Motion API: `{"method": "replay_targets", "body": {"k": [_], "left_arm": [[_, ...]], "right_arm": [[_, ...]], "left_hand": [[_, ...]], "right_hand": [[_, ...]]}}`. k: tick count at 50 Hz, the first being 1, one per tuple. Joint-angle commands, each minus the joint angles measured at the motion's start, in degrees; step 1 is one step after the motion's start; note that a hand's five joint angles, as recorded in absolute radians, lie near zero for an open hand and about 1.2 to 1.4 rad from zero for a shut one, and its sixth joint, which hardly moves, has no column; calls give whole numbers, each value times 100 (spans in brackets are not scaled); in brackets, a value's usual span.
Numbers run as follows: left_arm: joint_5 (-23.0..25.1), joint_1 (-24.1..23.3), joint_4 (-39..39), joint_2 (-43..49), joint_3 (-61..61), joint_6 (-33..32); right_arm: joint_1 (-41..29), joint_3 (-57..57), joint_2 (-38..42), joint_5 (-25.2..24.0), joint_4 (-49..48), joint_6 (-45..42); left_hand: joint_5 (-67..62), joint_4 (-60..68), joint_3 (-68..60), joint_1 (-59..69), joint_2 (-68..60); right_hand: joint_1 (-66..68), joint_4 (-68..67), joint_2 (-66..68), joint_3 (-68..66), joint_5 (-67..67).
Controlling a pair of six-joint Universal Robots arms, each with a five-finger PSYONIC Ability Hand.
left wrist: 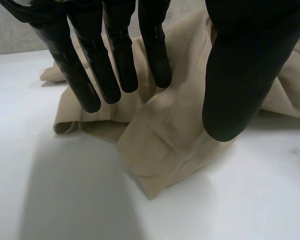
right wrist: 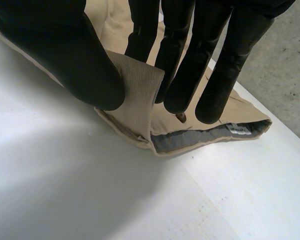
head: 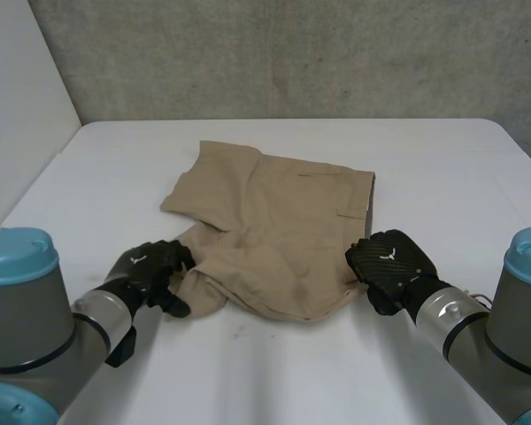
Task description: Fold the shorts.
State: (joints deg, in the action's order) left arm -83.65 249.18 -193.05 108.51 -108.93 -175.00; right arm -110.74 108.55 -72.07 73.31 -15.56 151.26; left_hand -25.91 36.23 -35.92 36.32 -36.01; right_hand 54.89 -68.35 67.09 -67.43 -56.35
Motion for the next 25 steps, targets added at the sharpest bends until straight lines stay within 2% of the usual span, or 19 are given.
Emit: {"method": "replay_targets", "body": {"k": [1,4,5,7,12,15,20,21,25], "left_arm": [[-10,-106,66,328,407,-8],[-54,-115,66,443,504,-8],[-141,-133,74,539,583,-17],[-238,-150,83,593,662,-17],[-546,-186,224,400,777,-402],[-617,-177,391,-310,803,-1017],[-626,-186,672,-1445,856,-2124],[-626,-194,820,-1812,891,-2483],[-617,-256,1357,-2693,874,-3180]], "right_arm": [[9,-1,0,-19,0,0],[9,-18,0,-19,0,-9],[9,-18,0,-19,0,-9],[18,-36,0,-1,0,-44],[9,-342,-113,52,87,-88],[9,-562,-456,95,210,-123],[-26,-1290,-1343,350,1253,-543],[-18,-1423,-1440,403,1439,-606],[-9,-1872,-1810,570,2249,-800]], "left_hand": [[-592,560,-591,551,-582],[-1429,1397,-1428,1388,-1418],[-2966,2934,-2965,2925,-2956],[-4388,4355,-4387,4347,-4377],[-4409,4377,-4408,4368,-4399],[-4409,4377,-4408,4368,-4399],[-4409,4377,-4408,4368,-4399],[-4409,4377,-4408,4368,-4399],[-4409,4377,-4408,4368,-4399]], "right_hand": [[2511,-1165,1291,-1257,-1365],[2511,-1165,1291,-1257,-1365],[2511,-1165,1291,-1257,-1365],[2511,-1165,1291,-1257,-1365],[2511,-1165,1291,-1257,-1365],[2511,-1165,1291,-1257,-1365],[2511,-1165,1291,-1257,-1365],[2511,-1165,1291,-1257,-1365],[2511,-1165,1291,-1257,-1365]]}}
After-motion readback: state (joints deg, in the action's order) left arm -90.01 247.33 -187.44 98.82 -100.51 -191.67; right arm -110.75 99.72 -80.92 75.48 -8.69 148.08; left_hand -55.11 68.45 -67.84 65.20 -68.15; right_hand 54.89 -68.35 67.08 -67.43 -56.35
